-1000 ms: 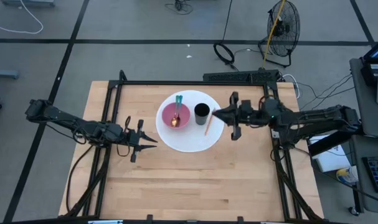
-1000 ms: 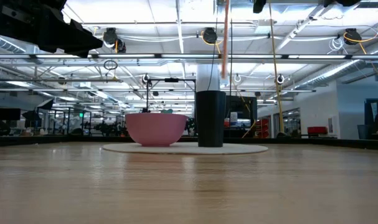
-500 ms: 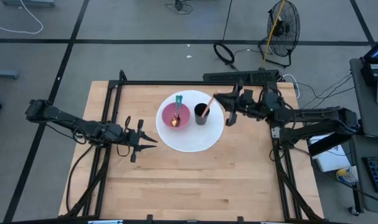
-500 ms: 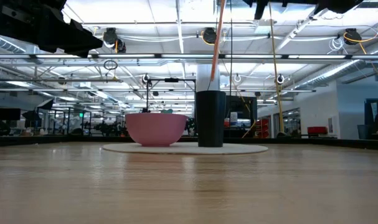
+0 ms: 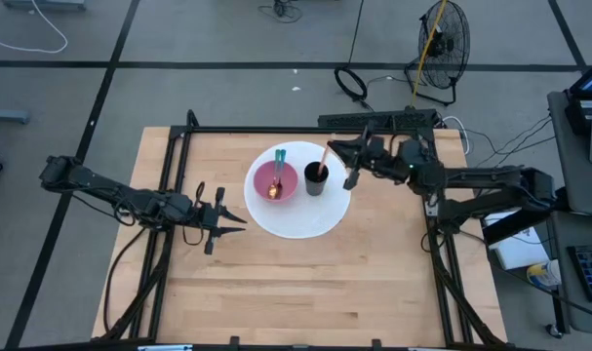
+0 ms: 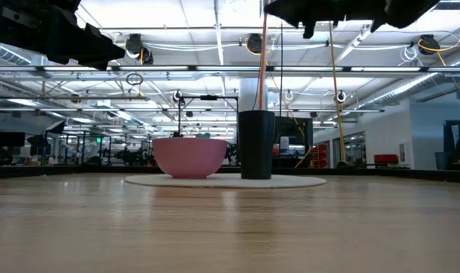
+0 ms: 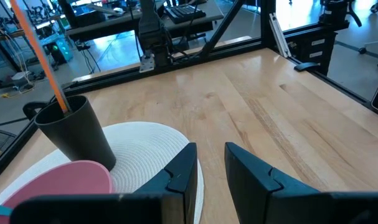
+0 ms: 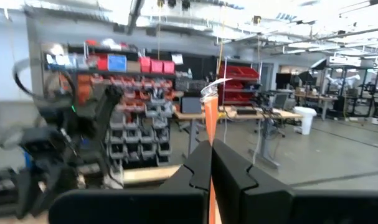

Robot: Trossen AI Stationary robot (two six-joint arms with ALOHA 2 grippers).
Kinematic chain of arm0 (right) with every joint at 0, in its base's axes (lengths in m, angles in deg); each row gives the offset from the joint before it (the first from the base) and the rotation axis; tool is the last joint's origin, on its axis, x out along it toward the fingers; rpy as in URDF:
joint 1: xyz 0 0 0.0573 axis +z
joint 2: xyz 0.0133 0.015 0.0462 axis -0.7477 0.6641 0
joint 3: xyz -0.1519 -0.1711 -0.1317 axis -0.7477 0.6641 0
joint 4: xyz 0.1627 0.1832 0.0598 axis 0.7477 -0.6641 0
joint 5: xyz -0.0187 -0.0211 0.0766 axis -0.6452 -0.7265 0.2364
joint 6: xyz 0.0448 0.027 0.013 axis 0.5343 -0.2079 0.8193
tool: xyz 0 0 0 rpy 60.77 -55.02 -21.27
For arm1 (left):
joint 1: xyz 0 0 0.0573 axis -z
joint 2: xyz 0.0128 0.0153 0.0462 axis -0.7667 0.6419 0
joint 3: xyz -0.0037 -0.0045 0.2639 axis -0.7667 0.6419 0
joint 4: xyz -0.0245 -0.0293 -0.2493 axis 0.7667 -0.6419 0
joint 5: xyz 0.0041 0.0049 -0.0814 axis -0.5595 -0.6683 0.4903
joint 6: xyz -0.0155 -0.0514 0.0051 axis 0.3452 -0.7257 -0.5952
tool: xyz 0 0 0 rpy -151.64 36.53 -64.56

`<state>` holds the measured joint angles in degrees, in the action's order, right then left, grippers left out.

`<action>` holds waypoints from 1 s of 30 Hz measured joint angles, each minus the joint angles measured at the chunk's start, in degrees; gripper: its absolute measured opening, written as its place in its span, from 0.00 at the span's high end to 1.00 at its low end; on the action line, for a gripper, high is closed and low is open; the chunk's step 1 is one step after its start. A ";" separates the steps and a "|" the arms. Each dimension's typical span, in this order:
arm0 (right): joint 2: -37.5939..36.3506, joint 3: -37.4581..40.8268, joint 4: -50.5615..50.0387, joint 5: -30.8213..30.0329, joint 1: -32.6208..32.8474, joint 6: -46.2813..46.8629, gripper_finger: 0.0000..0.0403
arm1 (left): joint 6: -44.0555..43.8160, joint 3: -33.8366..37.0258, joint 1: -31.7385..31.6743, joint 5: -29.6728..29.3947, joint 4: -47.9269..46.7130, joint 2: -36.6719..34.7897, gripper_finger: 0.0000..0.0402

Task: Pick & Place Utensil
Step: Put the orange straw into the black cup

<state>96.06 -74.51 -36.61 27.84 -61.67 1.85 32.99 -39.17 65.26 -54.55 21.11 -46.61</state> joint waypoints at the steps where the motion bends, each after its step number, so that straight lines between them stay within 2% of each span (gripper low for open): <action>1: 0.75 0.00 -0.04 -0.01 -0.21 -0.57 1.00 | -0.02 0.00 0.00 0.00 0.00 0.00 0.78; 9: 7.06 0.02 5.16 0.18 -1.77 -0.73 1.00 | -0.07 0.00 -0.02 0.00 0.00 0.00 0.78; 15: 10.71 0.02 5.49 0.23 -1.79 -1.31 1.00 | -0.16 0.00 -0.01 0.00 -0.02 0.00 0.78; 24: 13.13 1.31 5.65 0.27 -2.12 -2.06 1.00 | -0.50 0.00 -0.02 0.07 -0.35 0.00 0.78; 27: 13.16 4.19 9.09 0.29 -2.25 -2.18 1.00 | -0.50 0.00 -0.01 0.11 -0.39 0.00 0.78; 30: 13.16 8.13 17.21 0.30 -2.49 -2.07 1.00 | -0.48 0.00 0.00 0.11 -0.48 0.00 0.78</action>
<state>109.22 -66.37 -19.40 28.14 -64.16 -0.22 32.51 -39.17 65.26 -54.44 20.63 -46.61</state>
